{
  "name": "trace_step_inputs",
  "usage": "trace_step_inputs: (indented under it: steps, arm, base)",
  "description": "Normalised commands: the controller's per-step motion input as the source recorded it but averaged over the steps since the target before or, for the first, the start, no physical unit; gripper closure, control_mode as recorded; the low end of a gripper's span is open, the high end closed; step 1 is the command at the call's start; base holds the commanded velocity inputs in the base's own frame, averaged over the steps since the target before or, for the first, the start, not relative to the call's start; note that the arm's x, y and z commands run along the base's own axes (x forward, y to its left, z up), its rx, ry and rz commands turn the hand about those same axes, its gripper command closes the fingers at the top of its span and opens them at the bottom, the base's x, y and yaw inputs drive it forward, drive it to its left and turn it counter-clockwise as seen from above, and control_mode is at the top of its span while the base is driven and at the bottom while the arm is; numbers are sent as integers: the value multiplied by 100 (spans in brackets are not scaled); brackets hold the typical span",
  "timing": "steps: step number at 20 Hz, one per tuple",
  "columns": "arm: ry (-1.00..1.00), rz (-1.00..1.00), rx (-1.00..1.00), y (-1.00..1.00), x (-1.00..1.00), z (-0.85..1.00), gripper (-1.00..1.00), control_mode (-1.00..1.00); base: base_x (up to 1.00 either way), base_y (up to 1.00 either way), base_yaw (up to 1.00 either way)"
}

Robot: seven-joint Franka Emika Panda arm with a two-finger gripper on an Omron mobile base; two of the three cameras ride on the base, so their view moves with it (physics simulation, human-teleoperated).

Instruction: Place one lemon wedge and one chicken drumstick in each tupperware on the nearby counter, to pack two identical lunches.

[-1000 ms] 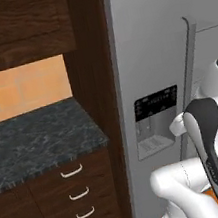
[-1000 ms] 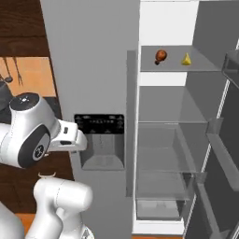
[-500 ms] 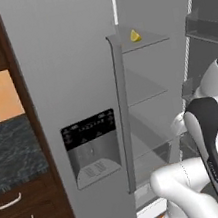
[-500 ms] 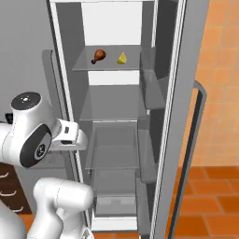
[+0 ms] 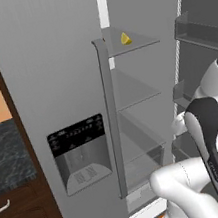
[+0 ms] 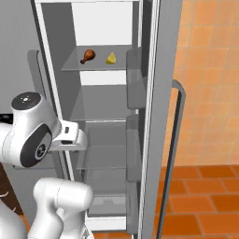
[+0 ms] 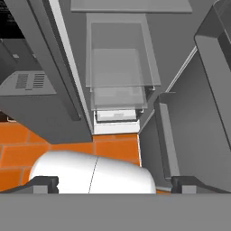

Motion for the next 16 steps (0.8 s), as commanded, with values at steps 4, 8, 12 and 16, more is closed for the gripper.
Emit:
trace_step_inputs:
  steps: [4,8,12,16]
  arm:
    - [0,0,0,0,0,0,-100,100]
    - [-8,6,0,0,0,3,-100,-100]
    - [-55,33,0,0,1,47,-100,-100]
    - [-33,17,-2,0,39,93,-100,-100]
  base:
    - [0,0,0]
    - [0,0,4]
    - [0,0,0]
    - [0,0,0]
